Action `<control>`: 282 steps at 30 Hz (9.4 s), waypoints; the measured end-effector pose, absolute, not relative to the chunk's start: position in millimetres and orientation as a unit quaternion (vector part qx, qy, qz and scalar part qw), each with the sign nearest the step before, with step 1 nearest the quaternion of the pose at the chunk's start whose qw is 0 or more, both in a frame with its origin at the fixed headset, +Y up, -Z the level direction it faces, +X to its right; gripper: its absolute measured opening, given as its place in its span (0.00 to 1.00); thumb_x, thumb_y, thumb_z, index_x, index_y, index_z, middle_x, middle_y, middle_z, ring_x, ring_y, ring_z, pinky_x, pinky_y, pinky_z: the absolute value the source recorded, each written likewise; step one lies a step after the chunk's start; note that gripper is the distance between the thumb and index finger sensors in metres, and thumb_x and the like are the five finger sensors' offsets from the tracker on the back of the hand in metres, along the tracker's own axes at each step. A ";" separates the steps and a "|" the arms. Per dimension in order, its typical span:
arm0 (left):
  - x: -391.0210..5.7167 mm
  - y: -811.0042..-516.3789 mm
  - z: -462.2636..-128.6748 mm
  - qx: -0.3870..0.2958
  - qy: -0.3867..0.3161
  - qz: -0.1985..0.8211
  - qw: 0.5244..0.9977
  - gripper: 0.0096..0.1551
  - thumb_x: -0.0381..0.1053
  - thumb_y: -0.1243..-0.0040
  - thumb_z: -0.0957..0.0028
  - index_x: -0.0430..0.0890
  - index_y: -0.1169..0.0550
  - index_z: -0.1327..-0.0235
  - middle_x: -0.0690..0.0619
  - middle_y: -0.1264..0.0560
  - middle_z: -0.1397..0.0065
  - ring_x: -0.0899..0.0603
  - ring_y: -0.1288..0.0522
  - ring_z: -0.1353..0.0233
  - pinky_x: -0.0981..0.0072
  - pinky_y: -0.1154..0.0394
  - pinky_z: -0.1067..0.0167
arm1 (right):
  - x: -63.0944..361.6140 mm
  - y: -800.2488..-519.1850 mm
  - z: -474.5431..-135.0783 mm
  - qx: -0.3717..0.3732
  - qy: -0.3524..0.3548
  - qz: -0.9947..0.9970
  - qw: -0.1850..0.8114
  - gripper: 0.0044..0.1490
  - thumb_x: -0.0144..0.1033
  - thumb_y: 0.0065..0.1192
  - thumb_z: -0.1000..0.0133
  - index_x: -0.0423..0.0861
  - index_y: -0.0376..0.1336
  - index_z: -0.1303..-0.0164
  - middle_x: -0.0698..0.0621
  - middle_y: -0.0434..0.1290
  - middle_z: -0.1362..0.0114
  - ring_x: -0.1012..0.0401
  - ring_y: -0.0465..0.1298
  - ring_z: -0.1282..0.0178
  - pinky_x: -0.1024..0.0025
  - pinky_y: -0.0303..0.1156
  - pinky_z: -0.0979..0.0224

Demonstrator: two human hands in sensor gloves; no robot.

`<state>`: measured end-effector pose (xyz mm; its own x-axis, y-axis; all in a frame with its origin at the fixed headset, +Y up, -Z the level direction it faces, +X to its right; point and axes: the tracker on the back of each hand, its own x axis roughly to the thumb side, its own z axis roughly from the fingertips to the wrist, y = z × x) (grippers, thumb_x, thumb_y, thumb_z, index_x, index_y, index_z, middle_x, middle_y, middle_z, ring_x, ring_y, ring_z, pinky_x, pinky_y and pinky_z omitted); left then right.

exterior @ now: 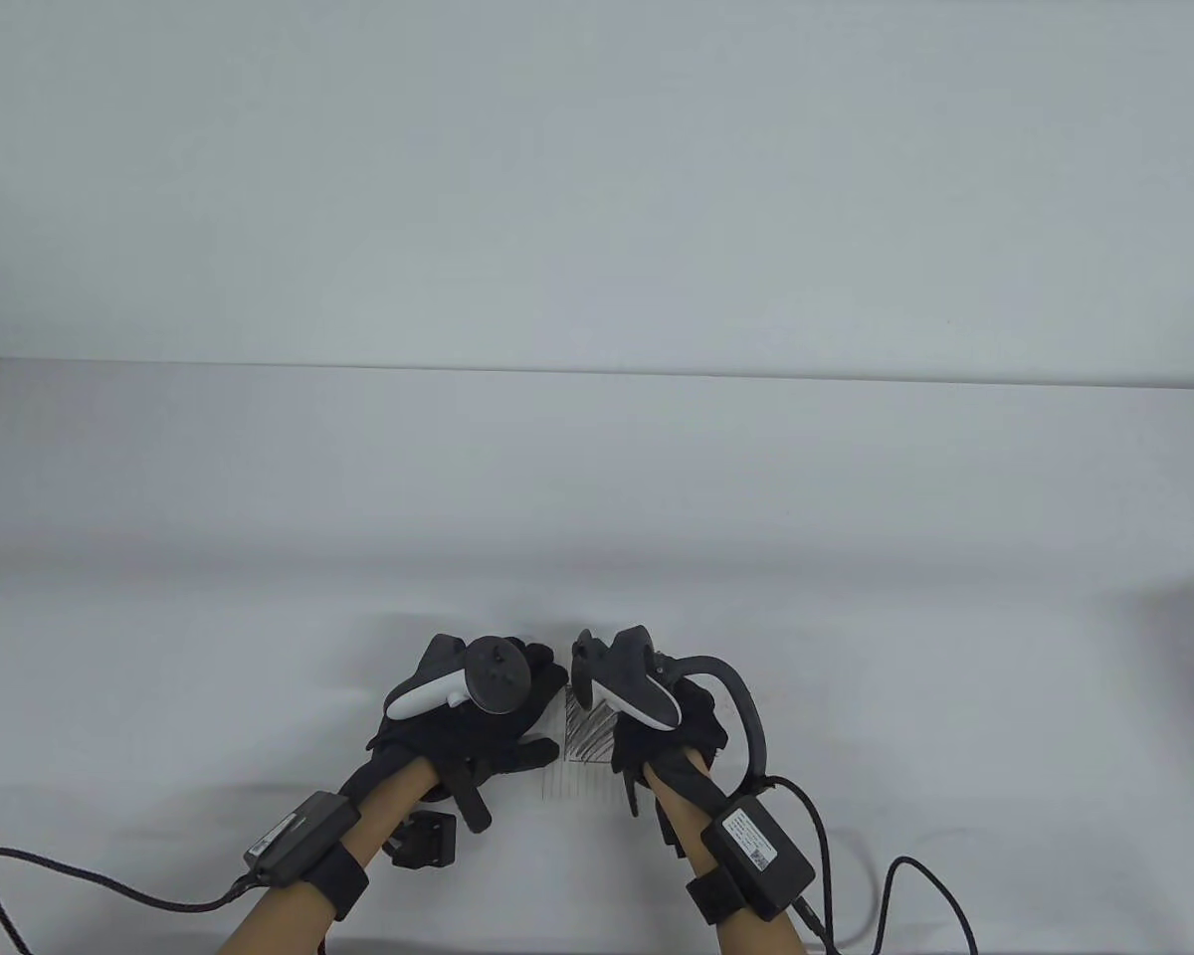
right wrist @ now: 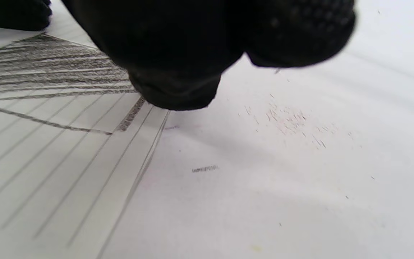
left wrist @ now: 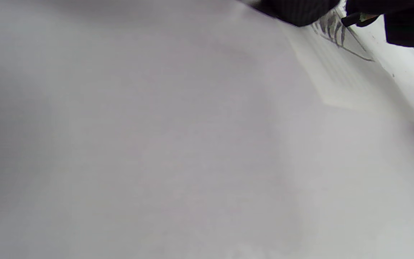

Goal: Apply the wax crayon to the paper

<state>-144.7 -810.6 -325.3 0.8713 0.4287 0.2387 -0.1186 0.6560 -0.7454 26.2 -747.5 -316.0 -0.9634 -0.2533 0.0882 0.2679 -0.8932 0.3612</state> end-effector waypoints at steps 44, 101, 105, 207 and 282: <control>-144.8 -810.6 -325.3 -0.384 -0.201 0.154 0.888 0.47 0.66 0.59 0.40 0.67 0.73 0.26 0.70 0.81 0.20 0.53 0.88 0.21 0.48 0.91 0.32 | 25.1 -751.0 -320.6 0.000 -0.158 -0.977 0.142 0.25 0.43 0.64 0.44 0.41 0.69 0.43 0.52 0.82 0.61 0.73 0.79 0.76 0.75 0.80 0.65; -145.1 -811.2 -324.9 -0.385 -0.201 0.157 0.887 0.47 0.66 0.59 0.40 0.67 0.73 0.27 0.70 0.82 0.21 0.53 0.89 0.22 0.48 0.91 0.32 | 28.5 -748.5 -314.0 -0.006 -0.220 -0.970 0.100 0.23 0.40 0.63 0.43 0.42 0.68 0.42 0.49 0.81 0.57 0.70 0.79 0.73 0.71 0.79 0.62; -145.3 -811.3 -325.1 -0.386 -0.201 0.157 0.887 0.47 0.66 0.59 0.40 0.68 0.73 0.27 0.70 0.82 0.21 0.53 0.89 0.21 0.48 0.91 0.32 | 21.8 -745.8 -305.8 -0.057 -0.214 -0.968 0.116 0.24 0.42 0.63 0.44 0.41 0.69 0.44 0.51 0.83 0.60 0.73 0.80 0.77 0.75 0.80 0.66; -144.9 -811.6 -325.1 -0.387 -0.203 0.157 0.886 0.48 0.66 0.58 0.40 0.68 0.73 0.27 0.71 0.82 0.21 0.53 0.89 0.22 0.48 0.91 0.32 | 29.2 -752.0 -311.1 -0.007 -0.286 -0.952 0.108 0.23 0.40 0.63 0.43 0.41 0.69 0.44 0.48 0.83 0.61 0.72 0.80 0.78 0.74 0.80 0.67; -148.7 -811.2 -325.7 -0.400 -0.203 0.195 0.872 0.48 0.65 0.56 0.38 0.68 0.73 0.27 0.71 0.82 0.21 0.55 0.90 0.23 0.51 0.94 0.35 | 96.8 -778.2 -319.7 0.059 -0.187 -0.966 0.170 0.25 0.40 0.57 0.40 0.47 0.61 0.34 0.42 0.69 0.31 0.61 0.77 0.45 0.60 0.74 0.38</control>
<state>-148.7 -811.2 -325.7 0.8416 0.5022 0.1987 -0.1771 0.6042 -0.7769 96.8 -778.2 -319.7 -0.9349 -0.3513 -0.0504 0.3070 -0.8719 0.3815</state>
